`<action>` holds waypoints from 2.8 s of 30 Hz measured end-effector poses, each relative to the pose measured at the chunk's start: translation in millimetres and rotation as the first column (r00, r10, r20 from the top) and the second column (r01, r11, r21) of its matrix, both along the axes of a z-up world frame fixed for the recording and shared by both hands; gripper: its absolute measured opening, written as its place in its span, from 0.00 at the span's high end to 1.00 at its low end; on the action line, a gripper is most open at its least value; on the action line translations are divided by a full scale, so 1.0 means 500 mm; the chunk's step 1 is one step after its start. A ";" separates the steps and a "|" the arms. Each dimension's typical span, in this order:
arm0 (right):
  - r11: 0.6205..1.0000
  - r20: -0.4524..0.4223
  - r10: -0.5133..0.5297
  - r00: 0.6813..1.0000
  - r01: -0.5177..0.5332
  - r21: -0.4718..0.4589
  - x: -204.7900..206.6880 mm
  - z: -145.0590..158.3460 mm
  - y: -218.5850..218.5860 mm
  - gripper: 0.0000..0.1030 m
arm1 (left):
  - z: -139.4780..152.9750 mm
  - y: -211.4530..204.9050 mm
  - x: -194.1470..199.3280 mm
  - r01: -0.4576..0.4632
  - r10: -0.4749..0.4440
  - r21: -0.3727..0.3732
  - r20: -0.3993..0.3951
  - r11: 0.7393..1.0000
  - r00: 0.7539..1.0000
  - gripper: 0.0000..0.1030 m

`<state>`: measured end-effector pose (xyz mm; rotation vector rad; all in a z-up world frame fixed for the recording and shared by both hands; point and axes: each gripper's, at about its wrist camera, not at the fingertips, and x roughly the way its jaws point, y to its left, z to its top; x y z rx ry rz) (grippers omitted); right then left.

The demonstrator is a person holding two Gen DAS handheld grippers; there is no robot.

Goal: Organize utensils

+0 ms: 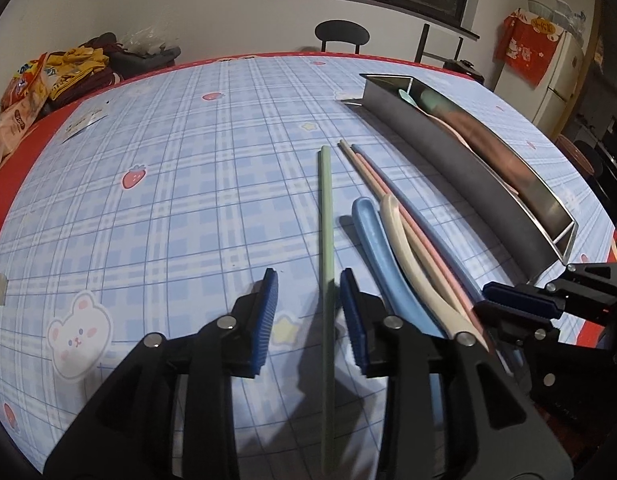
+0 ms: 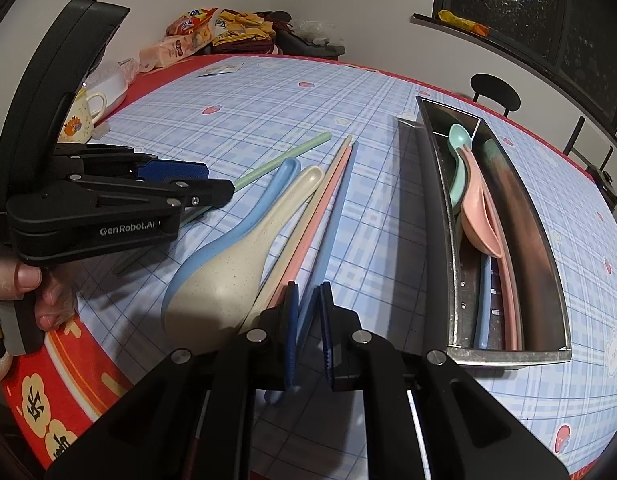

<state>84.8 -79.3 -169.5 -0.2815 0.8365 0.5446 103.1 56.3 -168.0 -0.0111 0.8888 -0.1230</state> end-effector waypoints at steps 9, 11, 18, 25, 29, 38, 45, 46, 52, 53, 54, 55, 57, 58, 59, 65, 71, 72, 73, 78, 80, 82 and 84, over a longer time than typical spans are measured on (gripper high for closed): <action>1.000 -0.001 -0.001 1.000 0.001 0.002 0.000 0.000 0.000 0.89 | 0.000 -0.009 -0.001 0.002 -0.002 0.033 0.004 0.999 1.000 0.83; 1.000 -0.002 -0.001 1.000 0.001 0.003 0.000 0.000 0.000 0.89 | 0.001 0.001 0.001 0.004 -0.004 -0.004 0.000 1.000 1.000 0.90; 1.000 0.024 -0.012 1.000 0.012 0.003 -0.004 0.006 -0.005 0.91 | 0.008 0.067 -0.013 -0.020 0.026 -0.229 0.026 0.973 0.999 0.90; 0.994 0.117 -0.063 0.991 0.052 0.093 -0.020 0.038 -0.046 0.93 | 0.014 0.121 -0.030 -0.046 0.079 -0.400 0.067 0.916 0.995 0.90; 0.989 0.145 -0.093 0.985 0.074 0.132 -0.024 0.049 -0.065 0.93 | 0.018 0.118 -0.034 -0.041 0.079 -0.393 0.080 0.918 0.994 0.90; 0.984 0.177 -0.116 0.977 0.088 0.158 -0.034 0.060 -0.073 0.93 | 0.027 0.089 -0.034 -0.045 0.073 -0.284 0.087 0.958 0.994 0.90; 0.977 0.145 -0.141 0.979 0.114 0.179 -0.025 0.056 -0.083 0.93 | 0.008 0.028 0.002 -0.025 0.024 -0.057 -0.023 0.998 0.999 0.90; 0.976 0.140 -0.144 0.980 0.117 0.181 -0.023 0.055 -0.083 0.93 | 0.007 0.024 0.004 -0.021 0.020 -0.040 -0.028 0.999 0.999 0.89; 0.969 0.162 -0.144 0.976 0.106 0.225 -0.032 0.063 -0.095 0.93 | 0.010 -0.001 0.014 0.034 -0.029 0.068 -0.067 0.997 0.997 0.85; 0.967 0.165 -0.144 0.976 0.103 0.233 -0.033 0.065 -0.096 0.93 | 0.009 -0.006 0.015 0.043 -0.036 0.088 -0.070 0.995 0.997 0.84; 0.966 0.166 -0.141 0.976 0.099 0.241 -0.035 0.066 -0.098 0.93 | 0.009 -0.013 0.016 0.049 -0.041 0.116 -0.074 0.992 0.996 0.84; 0.965 0.168 -0.138 0.976 0.094 0.246 -0.037 0.066 -0.099 0.93 | 0.008 -0.017 0.018 0.050 -0.039 0.142 -0.078 0.989 0.996 0.80; 0.964 0.175 -0.135 0.975 0.089 0.249 -0.042 0.068 -0.098 0.93 | 0.009 -0.017 0.024 0.058 -0.044 0.162 -0.087 0.985 0.995 0.77; 0.964 0.178 -0.130 0.975 0.083 0.253 -0.044 0.069 -0.099 0.93 | 0.009 -0.015 0.026 0.068 -0.053 0.161 -0.094 0.985 0.994 0.77; 0.964 0.179 -0.130 0.975 0.082 0.254 -0.044 0.069 -0.098 0.93 | 0.009 -0.014 0.028 0.076 -0.061 0.163 -0.098 0.984 0.993 0.76; 0.958 0.165 -0.138 0.977 0.090 0.271 -0.042 0.070 -0.105 0.93 | 0.006 -0.038 0.018 0.118 -0.104 0.249 -0.068 0.961 0.992 0.79; 0.956 0.154 -0.147 0.977 0.100 0.276 -0.039 0.069 -0.106 0.93 | 0.009 -0.040 0.032 0.131 -0.111 0.248 -0.093 0.960 0.989 0.79; 0.956 0.159 -0.148 0.976 0.100 0.277 -0.041 0.070 -0.106 0.93 | 0.010 -0.047 0.034 0.146 -0.124 0.267 -0.099 0.953 0.987 0.81; 0.955 0.166 -0.148 0.975 0.097 0.281 -0.044 0.072 -0.107 0.93 | 0.009 -0.053 0.034 0.170 -0.146 0.269 -0.108 0.948 0.983 0.89; 0.945 0.203 -0.145 0.969 0.075 0.318 -0.057 0.081 -0.118 0.93 | 0.011 -0.011 0.038 0.102 -0.091 0.117 -0.095 0.988 0.991 0.90; 0.947 0.196 -0.139 0.971 0.072 0.314 -0.056 0.079 -0.115 0.93 | 0.011 0.025 0.036 0.051 -0.050 0.005 -0.100 0.999 0.994 0.90; 0.949 0.189 -0.129 0.973 0.066 0.307 -0.053 0.078 -0.111 0.93 | 0.011 0.050 0.026 0.019 -0.026 -0.069 -0.104 0.997 0.994 0.90; 0.951 0.184 -0.126 0.975 0.065 0.303 -0.050 0.077 -0.110 0.93 | 0.014 0.074 0.013 -0.014 0.002 -0.120 -0.099 0.993 0.995 0.90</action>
